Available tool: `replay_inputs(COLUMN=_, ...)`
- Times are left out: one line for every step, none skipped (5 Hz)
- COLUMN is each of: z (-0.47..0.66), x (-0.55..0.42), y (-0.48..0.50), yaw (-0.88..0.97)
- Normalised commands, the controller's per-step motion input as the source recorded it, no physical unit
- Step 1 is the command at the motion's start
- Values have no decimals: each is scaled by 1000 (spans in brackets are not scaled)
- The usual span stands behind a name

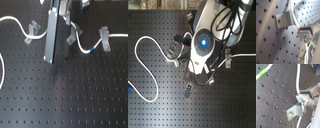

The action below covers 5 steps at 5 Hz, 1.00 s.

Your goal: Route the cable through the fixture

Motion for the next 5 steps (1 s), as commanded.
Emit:
replay_inputs(z=556, x=-15, y=110, yaw=0)
replay_inputs(z=498, x=-44, y=27, yaw=0)
replay_inputs(z=14, x=-290, y=55, yaw=0)
replay_inputs(z=7, x=-374, y=32, yaw=3)
replay_inputs(z=0, x=-10, y=4, yaw=0)
